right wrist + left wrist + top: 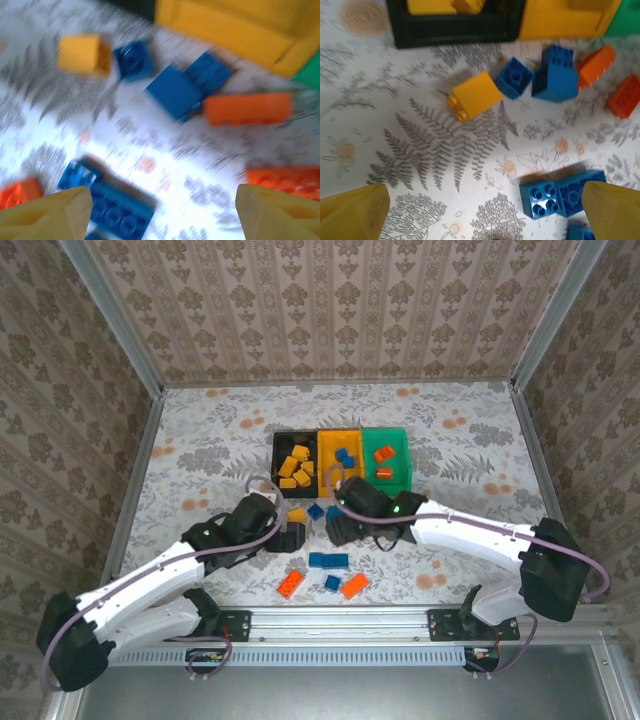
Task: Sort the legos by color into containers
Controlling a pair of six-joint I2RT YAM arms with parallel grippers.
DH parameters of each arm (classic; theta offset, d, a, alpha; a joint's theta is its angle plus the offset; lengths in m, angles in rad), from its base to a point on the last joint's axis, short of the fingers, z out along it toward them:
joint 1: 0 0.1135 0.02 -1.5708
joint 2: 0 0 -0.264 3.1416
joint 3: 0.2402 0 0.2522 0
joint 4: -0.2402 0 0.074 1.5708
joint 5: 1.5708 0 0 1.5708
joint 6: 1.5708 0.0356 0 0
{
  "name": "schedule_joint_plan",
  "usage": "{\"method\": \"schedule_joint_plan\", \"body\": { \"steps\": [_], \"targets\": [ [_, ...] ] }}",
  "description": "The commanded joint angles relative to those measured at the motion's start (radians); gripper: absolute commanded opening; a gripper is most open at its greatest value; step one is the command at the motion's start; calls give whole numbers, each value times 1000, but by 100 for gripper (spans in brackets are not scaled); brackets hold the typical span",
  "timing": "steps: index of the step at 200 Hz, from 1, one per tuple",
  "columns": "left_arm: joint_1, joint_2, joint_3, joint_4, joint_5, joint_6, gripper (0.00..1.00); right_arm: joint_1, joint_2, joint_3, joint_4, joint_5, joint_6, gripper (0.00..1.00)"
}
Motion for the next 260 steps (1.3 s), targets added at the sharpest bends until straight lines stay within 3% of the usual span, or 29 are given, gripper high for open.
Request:
{"method": "schedule_joint_plan", "body": {
  "steps": [1,31,70,180,206,260],
  "targets": [
    [50,-72,9,-80,-36,-3,100,89,-15,-15,-26,-74,-29,77],
    [103,-147,5,-131,-33,4,100,214,102,26,-96,-68,-58,75],
    [133,-182,-14,-142,-11,-7,100,279,192,63,-126,-20,-77,70],
    [143,-185,-40,-117,11,-22,100,284,321,101,-133,108,-118,65],
    [144,-182,-43,-111,14,-23,100,281,356,109,-119,140,-124,60],
    [145,-164,-39,-102,24,-18,100,265,321,90,-60,132,-129,38]
  ]
}}
